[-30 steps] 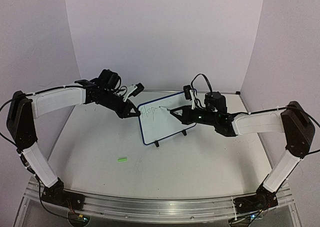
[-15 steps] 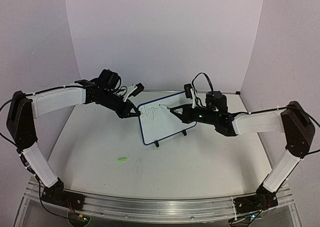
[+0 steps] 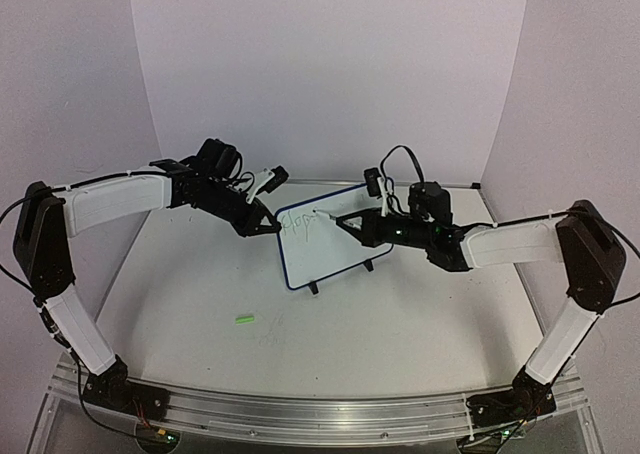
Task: Write a sentence on the whiteboard
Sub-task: Write on the whiteboard with the whiteboard marker without the cap.
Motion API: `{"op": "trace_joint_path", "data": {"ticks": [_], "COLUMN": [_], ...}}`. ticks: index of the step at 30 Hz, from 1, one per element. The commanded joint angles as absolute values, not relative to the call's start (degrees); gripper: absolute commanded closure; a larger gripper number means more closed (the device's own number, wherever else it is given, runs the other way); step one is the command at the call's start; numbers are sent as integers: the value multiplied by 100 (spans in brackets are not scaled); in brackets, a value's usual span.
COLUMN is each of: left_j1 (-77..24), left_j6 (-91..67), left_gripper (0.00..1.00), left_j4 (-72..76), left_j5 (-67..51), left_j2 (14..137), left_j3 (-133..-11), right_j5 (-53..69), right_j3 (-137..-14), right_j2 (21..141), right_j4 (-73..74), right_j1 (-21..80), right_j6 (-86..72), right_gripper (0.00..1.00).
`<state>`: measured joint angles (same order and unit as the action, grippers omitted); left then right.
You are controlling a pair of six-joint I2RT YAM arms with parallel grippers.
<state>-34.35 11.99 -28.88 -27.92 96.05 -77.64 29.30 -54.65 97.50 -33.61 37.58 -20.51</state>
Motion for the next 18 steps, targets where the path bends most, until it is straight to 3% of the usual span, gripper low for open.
{"op": "trace_joint_path", "data": {"ticks": [1,18], "left_j1": [-3482,-3482], "left_j6": [1365,1367], "left_gripper": [100,100], "left_j4": [-3130,-3129], "left_j5": [-2629,-2628], "left_j2": [9791,9792], "left_j3": [-7888,-7893], "right_j5": [2943,2865], "right_j3": [-5561,-5301], "right_j2": [9852,9956], "right_j4": [-3536,-3435], "right_j1": [3729,3732], "right_j6": [-2098,-2087], "right_gripper": [100,100]}}
